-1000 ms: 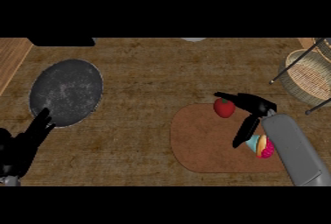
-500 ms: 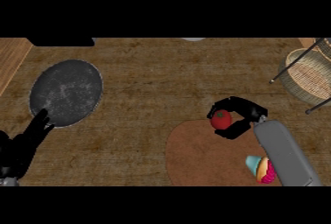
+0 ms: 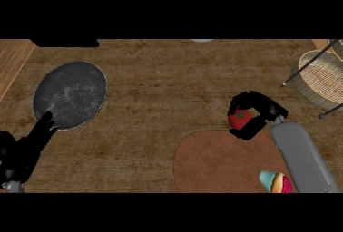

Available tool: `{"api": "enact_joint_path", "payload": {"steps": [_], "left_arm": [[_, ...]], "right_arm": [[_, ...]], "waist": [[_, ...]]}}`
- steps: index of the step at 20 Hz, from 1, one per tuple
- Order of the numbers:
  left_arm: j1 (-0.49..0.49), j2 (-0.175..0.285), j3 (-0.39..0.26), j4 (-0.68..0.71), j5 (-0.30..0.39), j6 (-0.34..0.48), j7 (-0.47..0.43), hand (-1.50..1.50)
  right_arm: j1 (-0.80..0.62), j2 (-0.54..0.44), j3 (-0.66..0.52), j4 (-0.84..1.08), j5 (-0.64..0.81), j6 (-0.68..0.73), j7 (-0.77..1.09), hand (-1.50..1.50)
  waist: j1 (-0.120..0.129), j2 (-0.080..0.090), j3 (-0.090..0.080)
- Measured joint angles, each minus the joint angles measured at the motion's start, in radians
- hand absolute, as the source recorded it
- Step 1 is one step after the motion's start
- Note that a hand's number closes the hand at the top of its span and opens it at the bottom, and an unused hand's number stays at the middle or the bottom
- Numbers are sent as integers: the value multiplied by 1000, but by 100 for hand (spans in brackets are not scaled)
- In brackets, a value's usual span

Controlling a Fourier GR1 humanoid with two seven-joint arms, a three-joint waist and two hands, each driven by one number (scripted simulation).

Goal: Pick the tomato from the cutting board and place it in the tiered basket

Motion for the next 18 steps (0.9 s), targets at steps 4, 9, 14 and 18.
{"api": "enact_joint_path", "payload": {"steps": [4,9,14,18], "left_arm": [[-1,-2,-14,-3,-4,-11,-2,0],[-14,-3,-31,-4,-13,-19,0,0],[-31,-5,-45,0,-20,-24,8,0],[-52,-12,-51,13,-26,-20,9,0]], "right_arm": [[-101,-4,-43,25,116,-240,243,150],[-239,-36,-45,49,307,-484,556,150],[-402,-61,0,85,544,-660,878,150],[-536,-44,45,147,731,-712,1034,150]], "waist": [[26,6,-10],[63,12,-18],[84,15,-17],[86,18,-13]]}}
